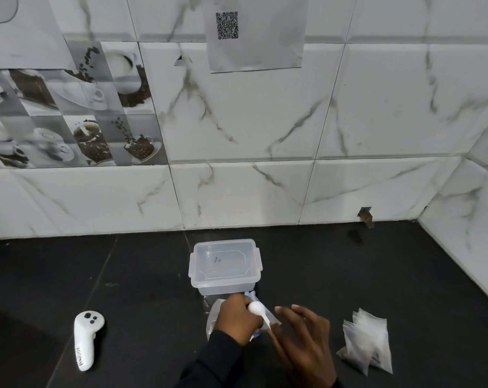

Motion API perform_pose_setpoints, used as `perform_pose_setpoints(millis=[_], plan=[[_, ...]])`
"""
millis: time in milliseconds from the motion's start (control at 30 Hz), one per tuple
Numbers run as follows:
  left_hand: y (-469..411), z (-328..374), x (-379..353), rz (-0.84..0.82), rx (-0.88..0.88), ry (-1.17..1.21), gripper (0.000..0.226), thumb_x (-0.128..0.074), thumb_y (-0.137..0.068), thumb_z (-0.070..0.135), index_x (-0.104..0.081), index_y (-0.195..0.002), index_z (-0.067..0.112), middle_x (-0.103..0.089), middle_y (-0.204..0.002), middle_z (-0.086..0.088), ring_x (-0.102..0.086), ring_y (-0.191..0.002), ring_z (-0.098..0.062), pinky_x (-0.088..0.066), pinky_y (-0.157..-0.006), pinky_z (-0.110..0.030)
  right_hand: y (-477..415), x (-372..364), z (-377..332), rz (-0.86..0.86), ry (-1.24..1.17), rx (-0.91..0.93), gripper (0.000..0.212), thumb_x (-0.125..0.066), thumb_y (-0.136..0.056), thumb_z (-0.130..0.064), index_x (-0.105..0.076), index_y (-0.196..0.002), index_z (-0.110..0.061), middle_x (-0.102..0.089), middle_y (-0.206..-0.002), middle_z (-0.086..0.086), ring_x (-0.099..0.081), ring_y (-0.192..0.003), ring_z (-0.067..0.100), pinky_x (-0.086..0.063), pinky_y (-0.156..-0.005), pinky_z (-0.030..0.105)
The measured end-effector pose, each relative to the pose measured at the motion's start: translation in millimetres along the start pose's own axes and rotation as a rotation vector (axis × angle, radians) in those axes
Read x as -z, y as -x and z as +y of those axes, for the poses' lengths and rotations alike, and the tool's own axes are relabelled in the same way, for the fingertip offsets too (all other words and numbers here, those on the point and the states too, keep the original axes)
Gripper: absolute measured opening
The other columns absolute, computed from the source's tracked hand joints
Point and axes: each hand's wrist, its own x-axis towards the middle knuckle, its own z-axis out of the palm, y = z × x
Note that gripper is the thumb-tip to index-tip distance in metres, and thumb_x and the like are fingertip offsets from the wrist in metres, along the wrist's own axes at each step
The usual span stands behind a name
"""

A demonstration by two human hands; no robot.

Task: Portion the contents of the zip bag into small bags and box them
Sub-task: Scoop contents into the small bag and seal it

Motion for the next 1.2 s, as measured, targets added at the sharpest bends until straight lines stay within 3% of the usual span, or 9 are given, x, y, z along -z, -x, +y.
perform_pose_setpoints(millis=[167, 267, 367, 433, 533, 633, 733, 933, 1200], plan=[[-3.1, -1.9, 0.3, -0.038, 0.022, 0.046, 0.022, -0.073, -0.071, 0.012, -0.072, -0.092, 0.017, -0.069, -0.091, -0.001, -0.062, -0.086, -0.014, -0.038, -0.057, -0.015, 2.7, -0.9, 3.3, 0.041, 0.033, 0.035, 0.019, -0.067, -0.087, -0.030, -0.080, -0.092, -0.018, -0.073, -0.108, 0.009, -0.056, -0.105, 0.027, -0.043, -0.078, 0.041], [-6.6, -4.3, 0.3, -0.059, 0.035, 0.069, 0.025, -0.073, -0.073, 0.011, -0.072, -0.098, 0.015, -0.071, -0.099, -0.003, -0.064, -0.094, -0.017, -0.048, -0.074, -0.023, 3.5, -2.5, 5.8, -0.007, -0.084, -0.080, 0.028, -0.058, -0.094, -0.036, -0.080, -0.093, -0.019, -0.072, -0.097, 0.003, -0.060, -0.089, 0.020, -0.043, -0.071, 0.035], [-8.9, -4.9, 3.4, -0.068, 0.052, 0.095, 0.026, -0.074, -0.073, 0.011, -0.074, -0.098, 0.018, -0.070, -0.100, 0.001, -0.064, -0.098, -0.017, -0.053, -0.089, -0.030, -7.7, 0.8, -1.1, -0.058, -0.454, -0.480, 0.008, -0.075, -0.086, -0.026, -0.080, -0.091, -0.027, -0.068, -0.078, -0.012, -0.063, -0.068, 0.005, -0.049, -0.062, 0.023], [-11.0, -6.8, 3.0, -0.069, 0.047, 0.094, 0.023, -0.074, -0.071, 0.011, -0.074, -0.093, 0.018, -0.071, -0.098, 0.001, -0.065, -0.095, -0.016, -0.055, -0.088, -0.030, -15.1, 5.7, -5.3, -0.125, -0.723, -0.818, 0.021, -0.082, -0.079, -0.013, -0.080, -0.084, -0.033, -0.073, -0.072, -0.007, -0.067, -0.062, 0.007, -0.051, -0.059, 0.018], [-11.3, -8.4, 4.1, -0.111, 0.030, 0.109, 0.025, -0.072, -0.076, 0.006, -0.073, -0.097, 0.018, -0.066, -0.100, 0.005, -0.060, -0.093, -0.010, -0.048, -0.073, -0.015, -24.9, 10.8, 1.3, -0.196, -0.950, -1.065, 0.017, -0.078, -0.081, -0.012, -0.081, -0.079, -0.028, -0.069, -0.060, 0.005, -0.056, -0.048, 0.013, -0.045, -0.047, 0.022], [-9.9, -12.0, 9.7, -0.109, 0.024, 0.159, 0.029, -0.071, -0.077, 0.004, -0.071, -0.098, 0.024, -0.061, -0.099, 0.014, -0.059, -0.097, -0.010, -0.052, -0.085, -0.023, -33.6, 14.9, 15.8, -0.116, -1.004, -1.208, 0.011, -0.075, -0.083, -0.009, -0.081, -0.076, -0.015, -0.060, -0.054, 0.009, -0.047, -0.044, 0.014, -0.038, -0.041, 0.021], [-4.3, -20.7, 14.6, -0.087, -0.036, 0.202, 0.028, -0.072, -0.075, 0.004, -0.070, -0.088, 0.028, -0.066, -0.101, 0.009, -0.065, -0.090, -0.016, -0.059, -0.087, -0.033, -36.0, 15.1, 33.3, -0.184, -0.891, -1.184, 0.010, -0.076, -0.083, -0.013, -0.081, -0.075, -0.017, -0.063, -0.057, 0.008, -0.049, -0.049, 0.011, -0.040, -0.046, 0.021], [1.6, -34.6, 14.2, -0.137, -0.133, 0.181, 0.027, -0.073, -0.077, 0.006, -0.070, -0.093, 0.028, -0.066, -0.103, 0.009, -0.065, -0.084, -0.014, -0.057, -0.076, -0.020, -51.7, 7.1, 36.3, -0.641, -0.729, -0.976, 0.009, -0.074, -0.084, -0.021, -0.081, -0.078, -0.024, -0.076, -0.076, -0.007, -0.068, -0.069, 0.001, -0.052, -0.066, 0.016], [-6.3, -20.6, 17.8, -0.085, -0.022, 0.091, 0.021, -0.075, -0.078, 0.011, -0.070, -0.090, 0.028, -0.066, -0.106, 0.002, -0.065, -0.097, -0.018, -0.056, -0.092, -0.030, -64.9, 28.0, 15.6, -0.299, -0.724, -0.616, 0.011, -0.074, -0.085, -0.015, -0.078, -0.089, -0.024, -0.072, -0.074, -0.011, -0.067, -0.069, 0.004, -0.049, -0.063, 0.013]])
